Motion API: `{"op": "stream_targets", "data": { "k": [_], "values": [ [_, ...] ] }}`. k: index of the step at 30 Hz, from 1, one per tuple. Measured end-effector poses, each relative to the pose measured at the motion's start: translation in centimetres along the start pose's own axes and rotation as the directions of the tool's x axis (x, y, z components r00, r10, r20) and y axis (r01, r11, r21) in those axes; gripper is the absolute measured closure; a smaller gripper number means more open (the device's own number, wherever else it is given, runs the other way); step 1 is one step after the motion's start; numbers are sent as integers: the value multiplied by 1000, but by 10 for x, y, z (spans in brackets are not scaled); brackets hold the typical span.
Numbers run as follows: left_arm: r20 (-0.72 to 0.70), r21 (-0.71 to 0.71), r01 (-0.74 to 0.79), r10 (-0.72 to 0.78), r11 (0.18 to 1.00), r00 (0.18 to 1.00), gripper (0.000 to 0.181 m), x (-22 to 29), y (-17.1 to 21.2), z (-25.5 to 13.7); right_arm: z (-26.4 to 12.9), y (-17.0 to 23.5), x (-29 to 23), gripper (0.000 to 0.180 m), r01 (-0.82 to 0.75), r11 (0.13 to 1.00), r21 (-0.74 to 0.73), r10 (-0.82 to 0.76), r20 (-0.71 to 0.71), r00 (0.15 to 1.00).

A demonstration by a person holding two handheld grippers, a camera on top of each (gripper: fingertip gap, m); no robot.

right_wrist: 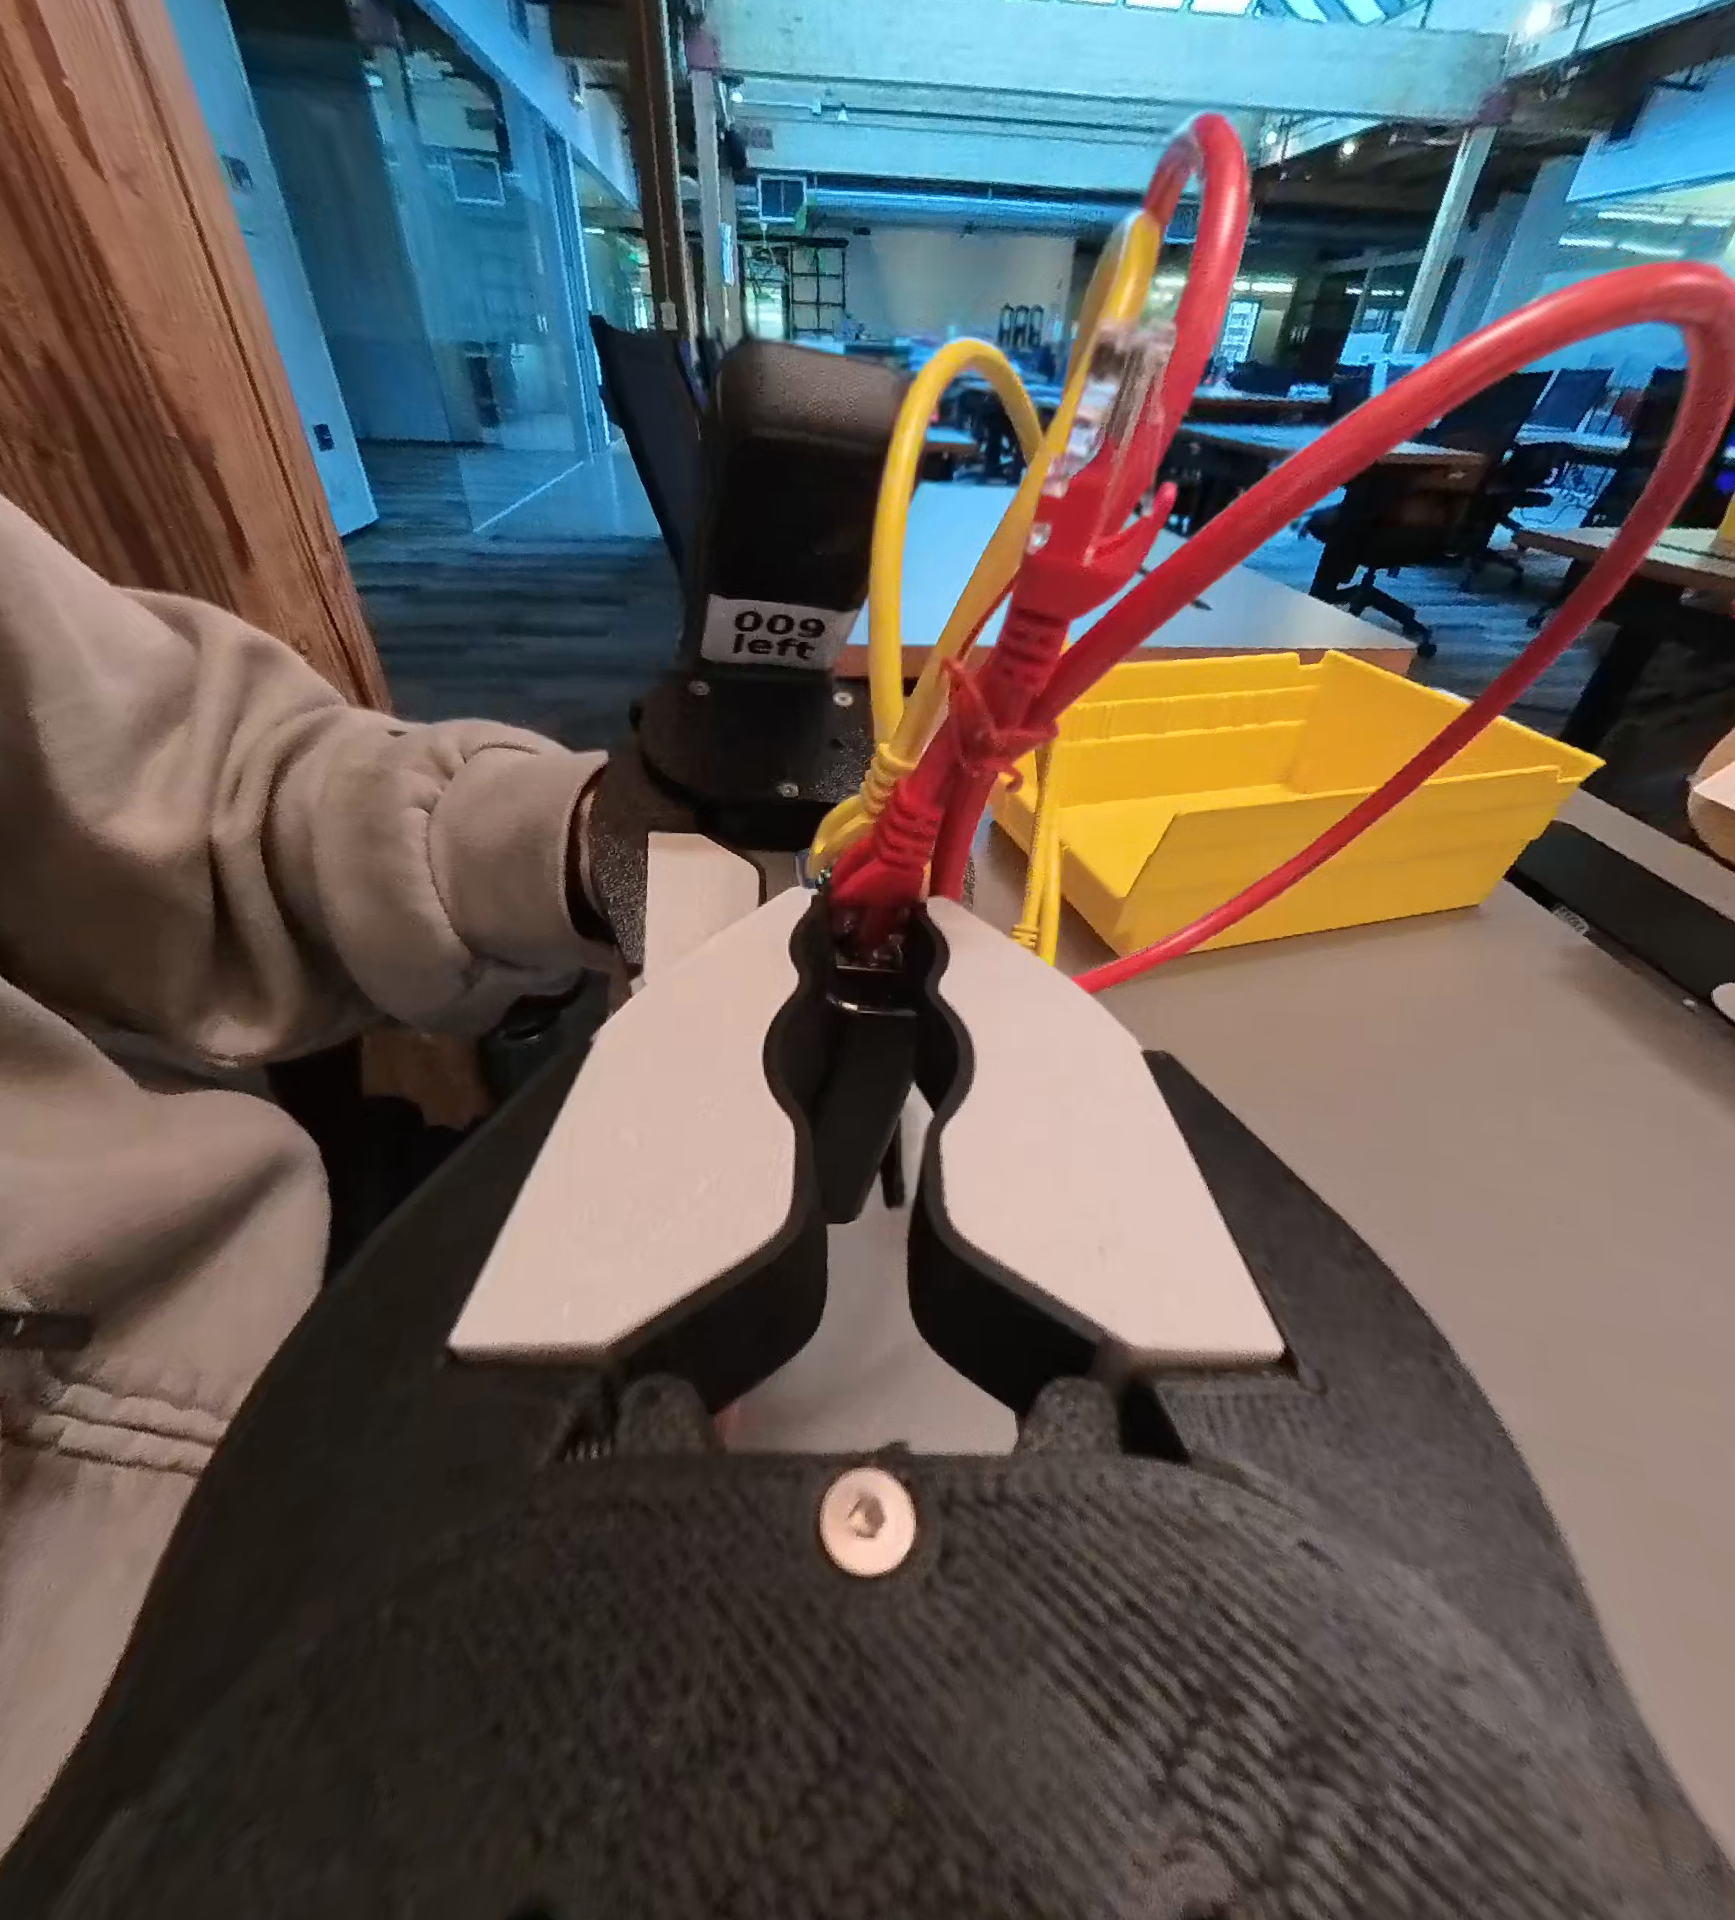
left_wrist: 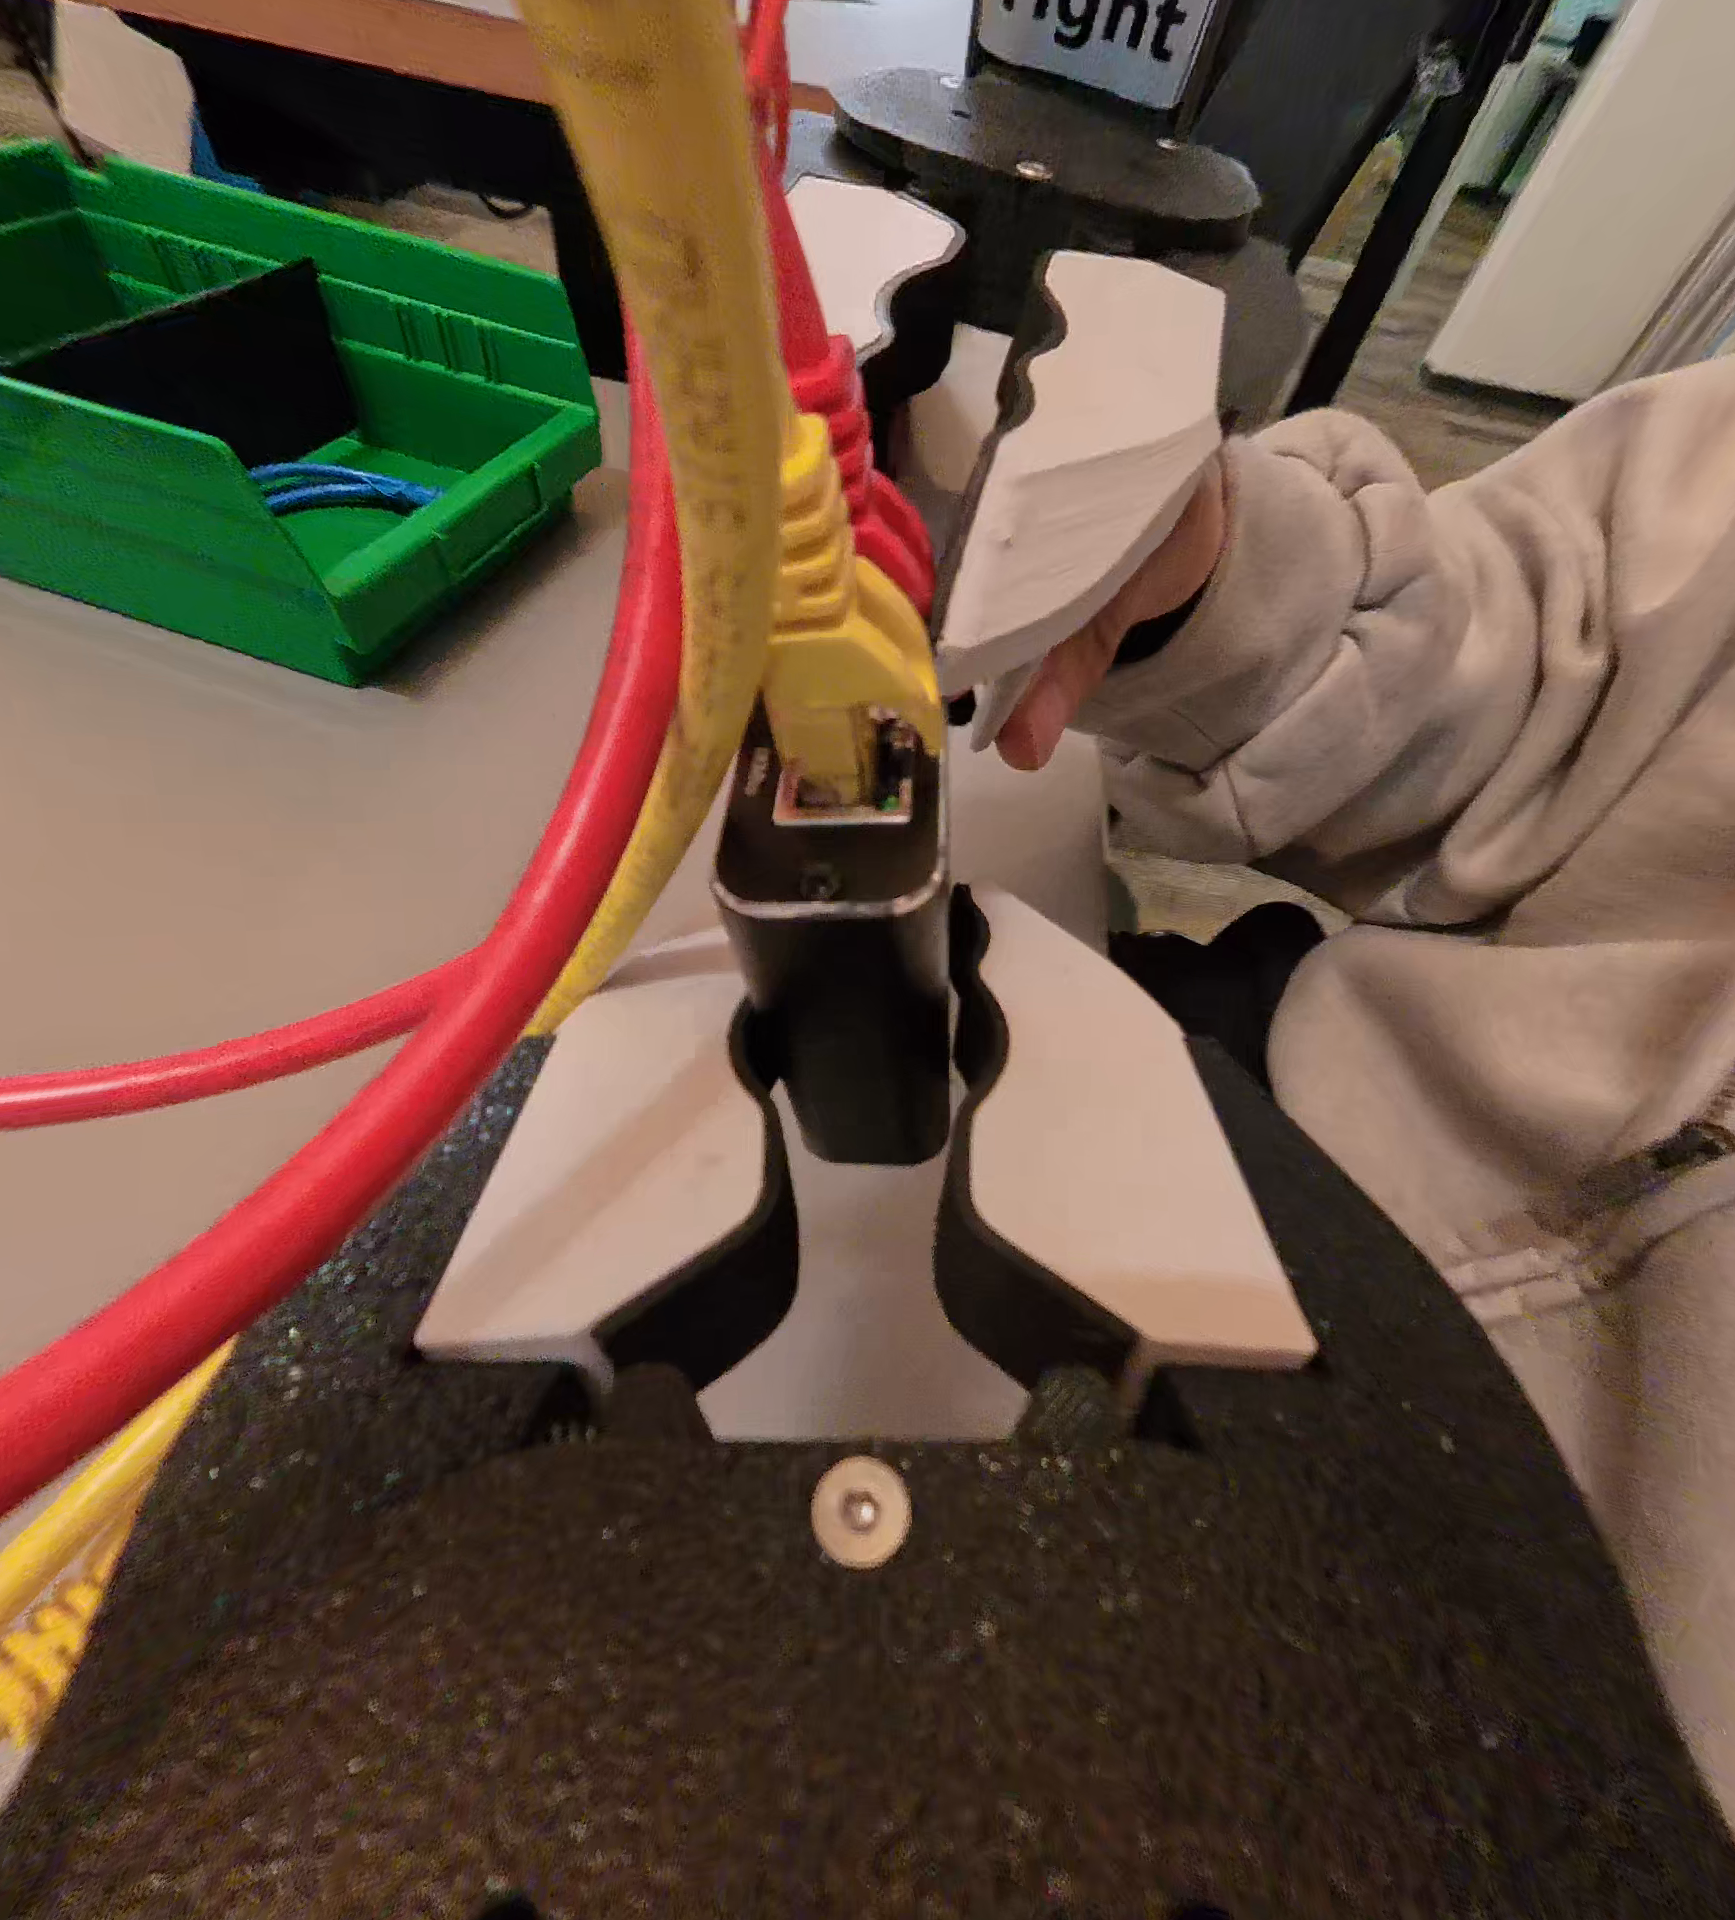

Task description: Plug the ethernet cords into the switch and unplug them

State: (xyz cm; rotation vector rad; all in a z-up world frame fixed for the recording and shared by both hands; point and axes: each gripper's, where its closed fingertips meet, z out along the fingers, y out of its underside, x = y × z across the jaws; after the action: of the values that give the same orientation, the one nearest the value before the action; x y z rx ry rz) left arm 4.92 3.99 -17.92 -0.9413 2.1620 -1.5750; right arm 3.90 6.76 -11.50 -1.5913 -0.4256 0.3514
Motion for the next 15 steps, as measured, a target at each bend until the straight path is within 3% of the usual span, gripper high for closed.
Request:
{"op": "stream_targets", "data": {
  "k": [7, 15],
  "values": [
    [-39, -86, -19, 16, 996, 999, 154, 0, -1, -10, 3, -7, 0, 165, -15, 1000, -11, 15, -22, 1000],
    [-68, -44, -75, 72, 996, 995, 154, 3, -10, -27, 17, -22, -8, 165, 58, 988, -143, -78, -138, 987]
  ]
}}
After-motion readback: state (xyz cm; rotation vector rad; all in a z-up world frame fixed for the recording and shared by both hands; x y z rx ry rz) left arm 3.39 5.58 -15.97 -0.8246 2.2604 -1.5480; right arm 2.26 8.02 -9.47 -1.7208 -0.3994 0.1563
